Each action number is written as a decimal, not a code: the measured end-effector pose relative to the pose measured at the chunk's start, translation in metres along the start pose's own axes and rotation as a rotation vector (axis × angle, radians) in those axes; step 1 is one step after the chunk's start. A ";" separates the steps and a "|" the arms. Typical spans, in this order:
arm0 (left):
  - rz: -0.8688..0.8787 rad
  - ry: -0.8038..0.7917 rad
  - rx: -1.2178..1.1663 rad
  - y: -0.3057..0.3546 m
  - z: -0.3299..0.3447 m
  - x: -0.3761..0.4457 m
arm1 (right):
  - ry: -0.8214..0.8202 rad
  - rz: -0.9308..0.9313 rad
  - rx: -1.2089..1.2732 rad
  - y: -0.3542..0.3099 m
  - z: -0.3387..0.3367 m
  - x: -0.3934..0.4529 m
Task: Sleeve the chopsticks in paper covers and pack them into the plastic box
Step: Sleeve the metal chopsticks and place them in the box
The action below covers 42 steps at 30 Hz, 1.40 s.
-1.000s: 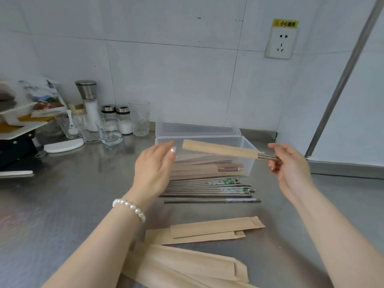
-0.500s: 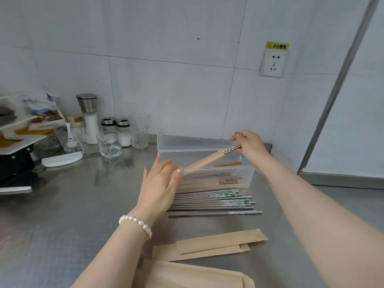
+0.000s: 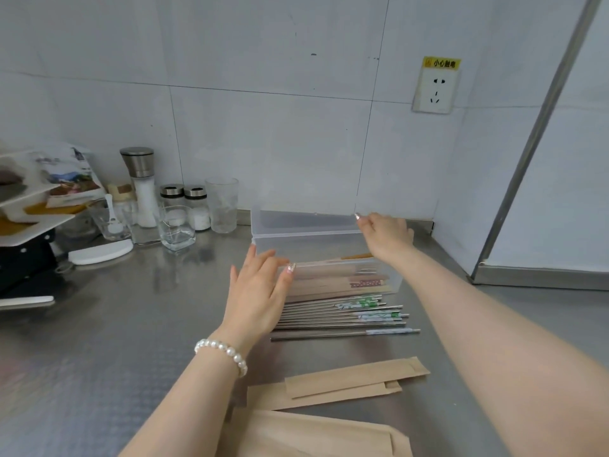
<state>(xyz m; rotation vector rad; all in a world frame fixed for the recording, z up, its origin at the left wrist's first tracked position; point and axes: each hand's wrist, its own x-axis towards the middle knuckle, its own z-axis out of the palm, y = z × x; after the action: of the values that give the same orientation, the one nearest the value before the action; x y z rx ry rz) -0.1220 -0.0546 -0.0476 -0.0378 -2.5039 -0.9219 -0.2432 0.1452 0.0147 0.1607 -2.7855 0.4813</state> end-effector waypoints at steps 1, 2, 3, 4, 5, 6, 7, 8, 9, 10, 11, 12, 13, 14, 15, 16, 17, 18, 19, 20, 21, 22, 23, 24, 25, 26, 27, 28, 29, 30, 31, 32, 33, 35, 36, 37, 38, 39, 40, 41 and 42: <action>-0.001 0.000 0.001 0.000 0.000 0.000 | 0.027 0.009 0.033 0.002 -0.003 0.000; 0.000 0.002 0.003 0.001 0.000 -0.001 | 0.068 0.015 0.072 0.006 -0.006 -0.001; 0.002 0.006 0.009 0.002 0.000 -0.001 | 0.119 0.017 0.115 0.010 -0.010 -0.003; 0.008 0.014 0.023 0.003 0.000 -0.003 | 0.170 0.012 0.161 0.015 -0.013 -0.005; 0.033 0.031 0.054 0.004 0.000 -0.004 | 0.217 -0.002 0.207 0.019 -0.016 -0.008; 0.077 0.059 0.089 0.008 0.002 -0.006 | 0.250 -0.018 0.253 0.025 -0.020 -0.014; 0.134 0.096 0.113 0.010 0.001 -0.007 | 0.279 -0.042 0.307 0.028 -0.022 -0.019; 0.198 0.131 0.122 0.011 -0.001 -0.006 | 0.300 -0.073 0.366 0.029 -0.023 -0.027; 0.261 0.155 0.120 0.014 -0.001 -0.007 | 0.307 -0.103 0.426 0.031 -0.024 -0.036; 0.320 0.169 0.116 0.017 -0.001 -0.007 | 0.304 -0.132 0.484 0.033 -0.025 -0.044; 0.368 0.169 0.116 0.020 0.000 -0.008 | 0.288 -0.154 0.535 0.034 -0.024 -0.052; 0.401 0.152 0.117 0.022 0.002 -0.009 | 0.264 -0.160 0.583 0.036 -0.022 -0.060; 0.419 0.120 0.111 0.024 0.004 -0.011 | 0.242 -0.160 0.621 0.037 -0.020 -0.068; 0.428 0.079 0.095 0.026 0.006 -0.012 | 0.228 -0.155 0.653 0.037 -0.017 -0.075; 0.436 0.040 0.072 0.027 0.007 -0.014 | 0.222 -0.148 0.687 0.038 -0.014 -0.081; 0.445 0.006 0.049 0.029 0.008 -0.016 | 0.206 -0.139 0.722 0.039 -0.013 -0.086; 0.456 -0.022 0.031 0.031 0.009 -0.018 | 0.159 -0.136 0.749 0.041 -0.012 -0.089; 0.466 -0.054 0.013 0.034 0.009 -0.019 | 0.079 -0.151 0.749 0.043 -0.012 -0.092; 0.467 -0.105 -0.011 0.038 0.009 -0.021 | -0.034 -0.178 0.715 0.046 -0.013 -0.095; 0.458 -0.175 -0.039 0.043 0.009 -0.024 | -0.160 -0.204 0.659 0.048 -0.016 -0.098; 0.444 -0.255 -0.060 0.047 0.009 -0.026 | -0.285 -0.227 0.603 0.050 -0.018 -0.100; 0.434 -0.331 -0.063 0.051 0.010 -0.029 | -0.400 -0.248 0.552 0.050 -0.021 -0.102; 0.426 -0.400 -0.049 0.054 0.012 -0.031 | -0.496 -0.268 0.498 0.050 -0.023 -0.104; 0.411 -0.458 -0.022 0.056 0.014 -0.033 | -0.572 -0.292 0.437 0.049 -0.024 -0.106; 0.394 -0.503 0.008 0.058 0.016 -0.034 | -0.632 -0.313 0.379 0.048 -0.025 -0.108; 0.383 -0.536 0.037 0.059 0.018 -0.035 | -0.680 -0.327 0.331 0.048 -0.025 -0.109; 0.378 -0.564 0.062 0.059 0.018 -0.035 | -0.714 -0.335 0.303 0.047 -0.026 -0.109; 0.371 -0.591 0.080 0.060 0.019 -0.035 | -0.733 -0.336 0.294 0.048 -0.027 -0.110; 0.358 -0.611 0.089 0.060 0.019 -0.035 | -0.740 -0.337 0.289 0.049 -0.028 -0.110; 0.344 -0.625 0.094 0.060 0.018 -0.035 | -0.743 -0.339 0.281 0.050 -0.030 -0.110; 0.331 -0.639 0.098 0.060 0.018 -0.036 | -0.746 -0.340 0.268 0.051 -0.031 -0.110; 0.316 -0.651 0.099 0.060 0.019 -0.035 | -0.754 -0.337 0.251 0.052 -0.033 -0.110; 0.296 -0.660 0.092 0.060 0.019 -0.036 | -0.765 -0.329 0.232 0.054 -0.034 -0.109; 0.251 -0.670 0.055 0.062 0.019 -0.036 | -0.795 -0.301 0.205 0.058 -0.035 -0.108; 0.235 -0.670 0.038 0.063 0.020 -0.036 | -0.812 -0.287 0.201 0.061 -0.035 -0.107; 0.223 -0.670 0.025 0.063 0.020 -0.036 | -0.829 -0.276 0.201 0.063 -0.035 -0.107; 0.213 -0.668 0.016 0.064 0.020 -0.036 | -0.842 -0.267 0.203 0.064 -0.035 -0.106; 0.204 -0.666 0.010 0.063 0.020 -0.036 | -0.848 -0.260 0.207 0.066 -0.035 -0.106; 0.196 -0.661 0.000 0.063 0.020 -0.036 | -0.846 -0.256 0.211 0.066 -0.034 -0.105; 0.188 -0.653 -0.017 0.062 0.020 -0.036 | -0.842 -0.255 0.214 0.067 -0.034 -0.105; 0.182 -0.638 -0.040 0.062 0.019 -0.036 | -0.836 -0.254 0.217 0.067 -0.034 -0.105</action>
<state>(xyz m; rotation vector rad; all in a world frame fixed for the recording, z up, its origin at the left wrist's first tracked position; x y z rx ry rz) -0.0868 0.0099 -0.0384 -0.6564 -2.9808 -0.9955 -0.1449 0.2254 -0.0092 0.9484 -3.4078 0.7896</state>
